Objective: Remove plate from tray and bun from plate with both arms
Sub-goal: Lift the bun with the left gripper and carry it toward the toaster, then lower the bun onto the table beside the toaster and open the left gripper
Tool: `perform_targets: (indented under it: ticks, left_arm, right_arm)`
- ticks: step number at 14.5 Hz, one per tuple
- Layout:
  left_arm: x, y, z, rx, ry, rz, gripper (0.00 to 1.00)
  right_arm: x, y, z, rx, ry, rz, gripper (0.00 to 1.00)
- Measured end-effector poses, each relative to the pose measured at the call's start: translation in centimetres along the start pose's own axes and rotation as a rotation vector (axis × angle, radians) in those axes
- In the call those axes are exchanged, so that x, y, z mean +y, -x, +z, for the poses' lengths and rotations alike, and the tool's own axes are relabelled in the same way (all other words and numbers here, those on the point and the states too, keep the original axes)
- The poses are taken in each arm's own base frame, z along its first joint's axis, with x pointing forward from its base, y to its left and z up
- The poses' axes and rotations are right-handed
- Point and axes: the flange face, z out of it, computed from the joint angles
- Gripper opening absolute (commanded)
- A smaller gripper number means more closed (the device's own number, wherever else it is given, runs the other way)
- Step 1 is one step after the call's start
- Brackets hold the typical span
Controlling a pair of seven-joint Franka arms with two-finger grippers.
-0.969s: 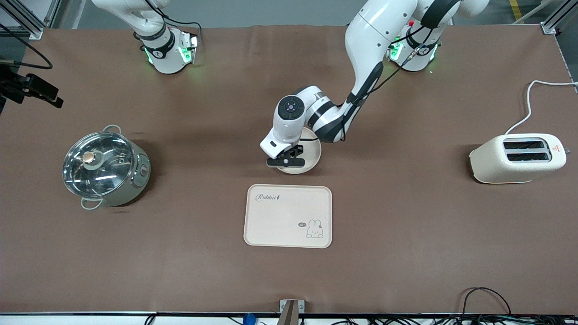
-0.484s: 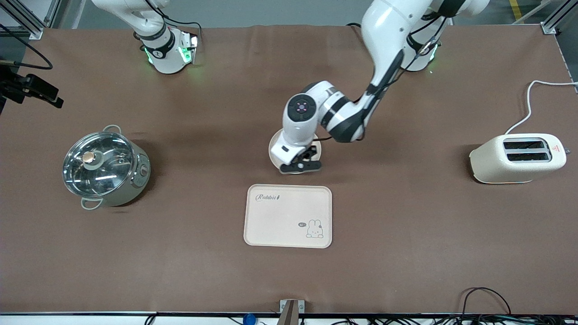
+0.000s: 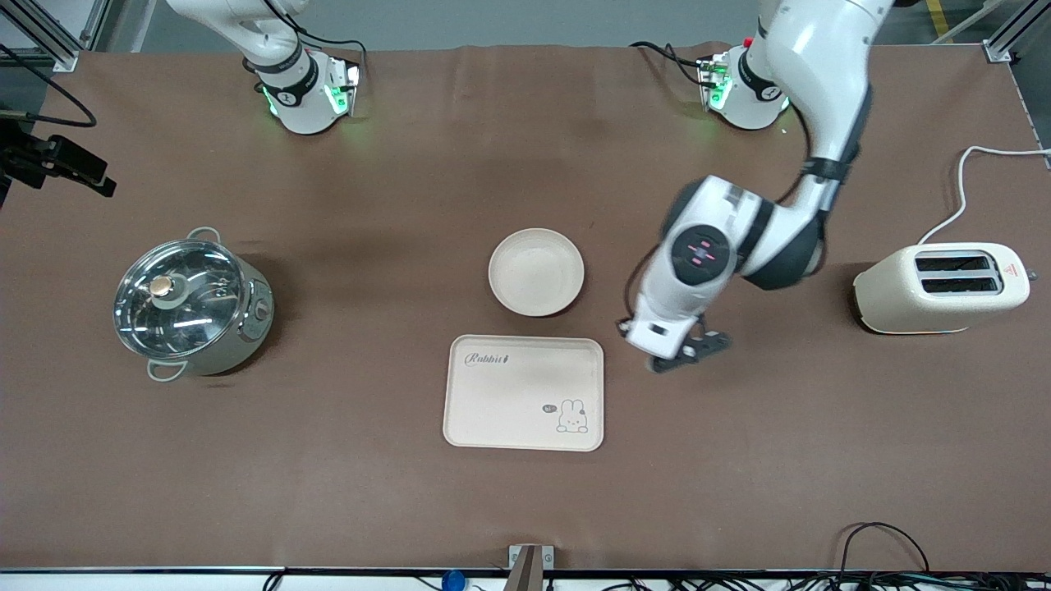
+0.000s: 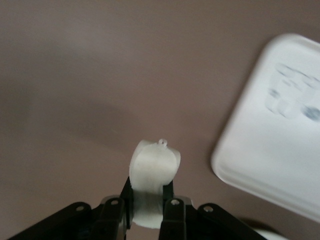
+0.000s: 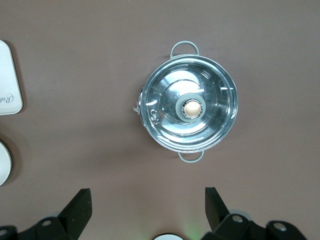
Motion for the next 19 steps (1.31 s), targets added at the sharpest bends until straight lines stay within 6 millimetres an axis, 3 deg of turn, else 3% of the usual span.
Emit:
perform_targets:
  ticks: [4, 7, 9, 11, 14, 17, 19]
  left_arm:
    - [-9.5, -6.9, 4.5, -0.066, -0.054, -0.146, 0.25]
    - [-13.7, -9.3, 8.3, -0.123, -0.08, -0.21, 0.27]
    - [-14.7, -9.6, 10.1, -0.149, -0.093, -0.226, 0.3]
    - [-15.4, -9.9, 11.3, -0.164, -0.099, -0.238, 0.4]
    - [-15.5, -9.9, 12.0, -0.178, -0.086, -0.255, 0.97]
    - [-15.2, -9.8, 11.7, -0.179, -0.077, -0.257, 1.0]
    - [-15.0, -10.1, 10.4, -0.161, -0.064, -0.252, 1.0]
  right_arm:
    - [0.0, 0.0, 0.0, 0.0, 0.0, 0.0, 1.0]
    - [0.0, 0.0, 0.0, -0.001, 0.0, 0.0, 1.0]
    - [0.0, 0.0, 0.0, -0.001, -0.001, 0.0, 1.0]
    - [0.0, 0.0, 0.0, -0.002, -0.001, 0.0, 1.0]
    - [0.0, 0.0, 0.0, -0.003, -0.002, 0.0, 1.0]
    - [-0.1, 0.0, 0.1, -0.004, -0.005, 0.0, 1.0]
    - [-0.1, 0.0, 0.1, -0.005, -0.011, -0.001, 1.0]
